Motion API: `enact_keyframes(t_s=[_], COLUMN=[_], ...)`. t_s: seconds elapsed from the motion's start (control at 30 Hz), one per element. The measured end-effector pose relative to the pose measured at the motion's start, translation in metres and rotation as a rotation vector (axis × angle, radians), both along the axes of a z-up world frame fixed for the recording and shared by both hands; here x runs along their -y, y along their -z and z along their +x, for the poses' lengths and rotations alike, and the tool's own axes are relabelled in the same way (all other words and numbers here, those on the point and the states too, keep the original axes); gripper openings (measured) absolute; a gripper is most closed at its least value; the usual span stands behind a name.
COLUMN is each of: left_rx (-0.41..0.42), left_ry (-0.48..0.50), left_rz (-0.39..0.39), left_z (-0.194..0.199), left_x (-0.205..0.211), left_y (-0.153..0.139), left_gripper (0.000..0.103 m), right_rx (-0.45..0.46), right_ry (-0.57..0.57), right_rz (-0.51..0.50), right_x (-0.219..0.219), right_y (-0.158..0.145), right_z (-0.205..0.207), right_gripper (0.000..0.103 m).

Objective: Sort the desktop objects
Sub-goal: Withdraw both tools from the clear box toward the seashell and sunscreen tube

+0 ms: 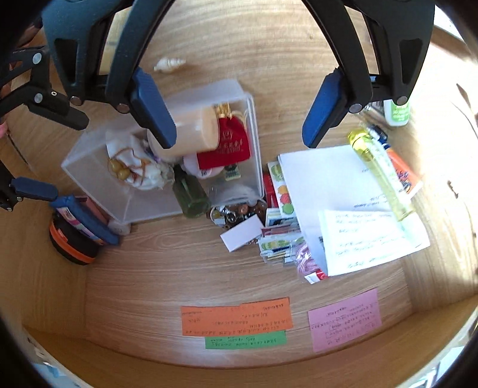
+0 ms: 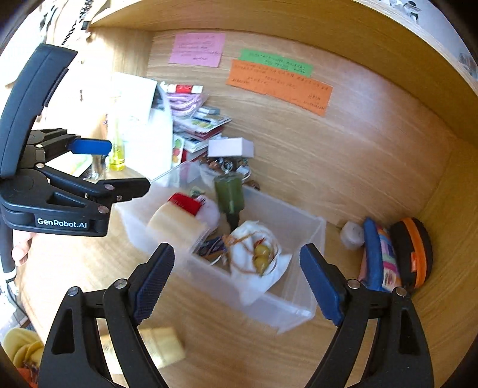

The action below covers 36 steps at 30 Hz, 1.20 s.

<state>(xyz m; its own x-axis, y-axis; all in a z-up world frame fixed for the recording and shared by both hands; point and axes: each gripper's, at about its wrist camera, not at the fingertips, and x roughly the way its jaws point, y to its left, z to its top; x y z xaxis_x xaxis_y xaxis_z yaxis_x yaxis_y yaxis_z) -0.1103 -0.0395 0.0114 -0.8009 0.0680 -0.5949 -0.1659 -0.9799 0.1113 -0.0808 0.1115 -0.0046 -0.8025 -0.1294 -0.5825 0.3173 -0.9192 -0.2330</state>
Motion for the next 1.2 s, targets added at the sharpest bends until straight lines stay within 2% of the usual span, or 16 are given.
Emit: enact_keyframes(t_s=[0.23, 0.47, 0.7, 0.8, 1.0, 1.2], left_rx=[0.037, 0.093, 0.130, 0.137, 0.152, 0.171], left_ry=[-0.011, -0.033, -0.037, -0.027, -0.015, -0.005], left_rz=[0.019, 0.062, 0.102, 0.108, 0.107, 0.099], left_z=[0.026, 0.041, 0.049, 0.051, 0.050, 0.049], left_x=[0.010, 0.023, 0.030, 0.030, 0.029, 0.028], left_y=[0.021, 0.045, 0.057, 0.060, 0.069, 0.074], left_gripper=[0.090, 0.090, 0.090, 0.090, 0.090, 0.090], right_rx=[0.066, 0.175, 0.226, 0.226, 0.302, 0.298], right_ry=[0.000, 0.019, 0.028, 0.048, 0.064, 0.077], right_rz=[-0.042, -0.119, -0.114, -0.130, -0.226, -0.213], right_x=[-0.002, -0.004, 0.015, 0.019, 0.021, 0.019], right_y=[0.029, 0.061, 0.082, 0.084, 0.090, 0.088], right_z=[0.028, 0.049, 0.053, 0.052, 0.043, 0.044], right_gripper=[0.085, 0.085, 0.085, 0.085, 0.085, 0.085])
